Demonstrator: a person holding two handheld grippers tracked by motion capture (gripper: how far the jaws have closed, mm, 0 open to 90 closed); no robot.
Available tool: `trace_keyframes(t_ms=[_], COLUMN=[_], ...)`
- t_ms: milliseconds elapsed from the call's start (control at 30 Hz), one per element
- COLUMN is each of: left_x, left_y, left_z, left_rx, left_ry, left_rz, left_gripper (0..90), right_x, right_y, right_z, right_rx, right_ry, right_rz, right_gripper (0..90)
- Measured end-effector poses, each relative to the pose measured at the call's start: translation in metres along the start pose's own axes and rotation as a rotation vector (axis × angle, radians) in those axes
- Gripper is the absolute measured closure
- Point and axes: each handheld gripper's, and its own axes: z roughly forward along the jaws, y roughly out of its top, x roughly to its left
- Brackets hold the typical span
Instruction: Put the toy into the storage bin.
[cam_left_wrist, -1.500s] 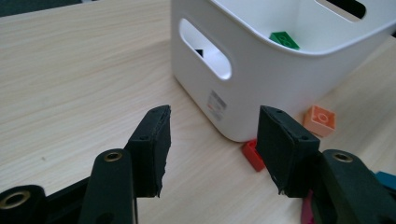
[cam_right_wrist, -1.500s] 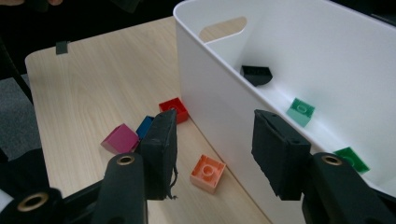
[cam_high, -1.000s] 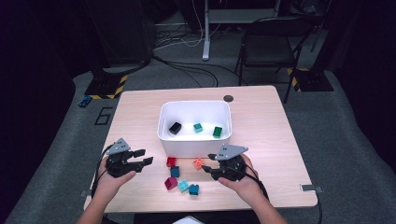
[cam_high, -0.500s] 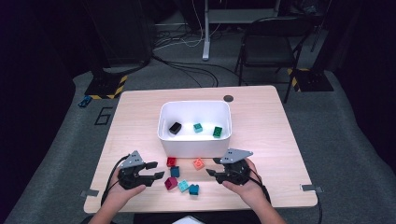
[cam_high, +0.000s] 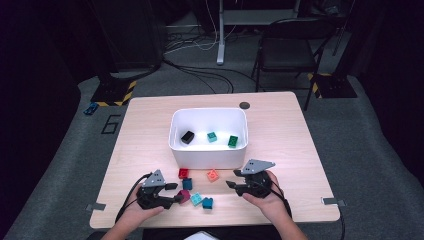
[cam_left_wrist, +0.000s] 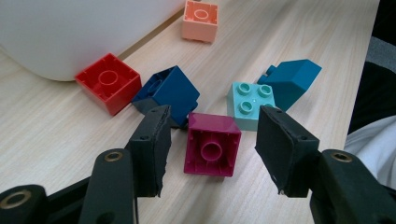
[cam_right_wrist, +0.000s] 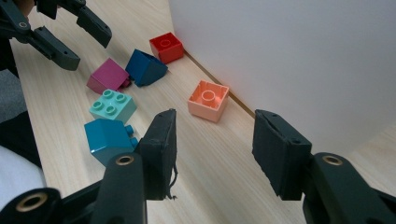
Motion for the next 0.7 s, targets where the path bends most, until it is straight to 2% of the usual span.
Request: trace_keyframes(t_ms=[167, 233, 333, 433, 567, 667, 700], left_x=[-0.001, -0.002, -0.003, -0.003, -0.001, -0.002, -0.002], left_y=[-0.002, -0.002, -0.001, -0.001, -0.002, 0.000, 0.000], left_z=[0.009, 0.012, 0.015, 0.018, 0.021, 0.017, 0.017], left_rx=[0.025, 0.037, 0.063, 0.073, 0.102, 0.104, 0.094], left_ry=[-0.012, -0.005, -0.008, 0.007, 0.013, 0.025, 0.031], left_rz=[0.015, 0.020, 0.033, 0.041, 0.039, 0.058, 0.051], left_gripper=[43.8, 44.1, 47.4, 50.2, 56.3, 58.6, 58.7], right_x=[-0.001, -0.001, -0.001, -0.001, -0.001, -0.001, -0.001], right_y=[-0.002, -0.002, -0.002, -0.002, -0.003, -0.003, -0.003], right_z=[0.001, 0.001, 0.002, 0.003, 0.004, 0.004, 0.004], right_rx=[0.006, 0.007, 0.011, 0.015, 0.020, 0.023, 0.021], right_ry=[-0.001, 0.001, 0.002, 0.002, 0.004, 0.005, 0.005], right_rz=[0.003, 0.000, -0.006, -0.010, -0.010, -0.007, -0.011], right_gripper=[49.5, 49.5, 49.5, 49.5, 49.5, 49.5, 49.5])
